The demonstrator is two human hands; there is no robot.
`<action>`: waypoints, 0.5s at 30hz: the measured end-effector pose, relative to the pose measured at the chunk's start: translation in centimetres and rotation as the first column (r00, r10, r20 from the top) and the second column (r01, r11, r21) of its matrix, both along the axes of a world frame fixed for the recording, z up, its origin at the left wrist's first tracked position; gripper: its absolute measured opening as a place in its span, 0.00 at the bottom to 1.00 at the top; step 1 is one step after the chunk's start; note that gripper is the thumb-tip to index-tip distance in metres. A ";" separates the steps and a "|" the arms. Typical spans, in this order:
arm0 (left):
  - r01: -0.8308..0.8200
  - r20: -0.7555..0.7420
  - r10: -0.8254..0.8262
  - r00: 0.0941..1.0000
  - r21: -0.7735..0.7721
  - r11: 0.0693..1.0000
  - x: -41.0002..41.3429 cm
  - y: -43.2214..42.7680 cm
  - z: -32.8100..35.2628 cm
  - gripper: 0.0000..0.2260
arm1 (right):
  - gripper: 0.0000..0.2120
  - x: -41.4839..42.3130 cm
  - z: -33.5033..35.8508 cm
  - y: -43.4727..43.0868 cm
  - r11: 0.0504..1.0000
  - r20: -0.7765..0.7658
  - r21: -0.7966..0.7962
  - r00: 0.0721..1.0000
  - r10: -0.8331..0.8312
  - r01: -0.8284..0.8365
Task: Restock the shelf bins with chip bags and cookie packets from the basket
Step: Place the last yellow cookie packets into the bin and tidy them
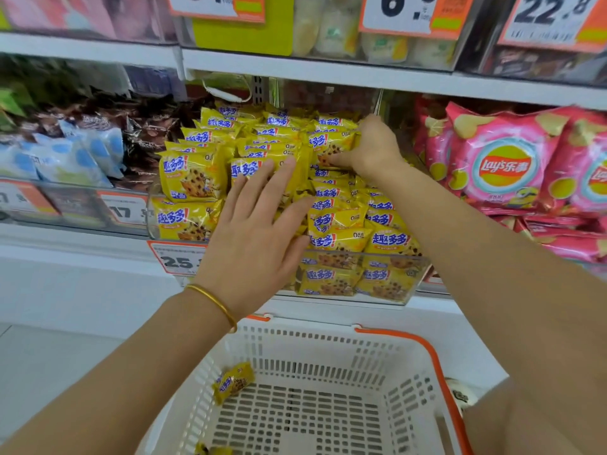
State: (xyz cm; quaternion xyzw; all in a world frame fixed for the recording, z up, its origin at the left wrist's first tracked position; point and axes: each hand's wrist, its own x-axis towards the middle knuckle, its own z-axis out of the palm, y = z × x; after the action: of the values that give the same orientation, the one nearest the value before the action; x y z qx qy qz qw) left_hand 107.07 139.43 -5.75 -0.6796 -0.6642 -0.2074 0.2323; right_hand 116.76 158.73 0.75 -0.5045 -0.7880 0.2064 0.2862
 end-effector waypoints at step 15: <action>-0.026 -0.052 0.008 0.999 -0.347 0.938 -1.0 -12.4 -9.7 0.15 | 0.06 3.5 -15.3 -19.8 0.815 0.148 -0.260 0.813 0.563 -0.517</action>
State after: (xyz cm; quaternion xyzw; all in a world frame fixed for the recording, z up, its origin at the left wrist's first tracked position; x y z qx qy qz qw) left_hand 106.04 127.00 -15.43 -0.7091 -0.6902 -0.0680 0.1270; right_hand 120.26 138.92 -14.51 -0.3051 -0.8996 0.3038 0.0727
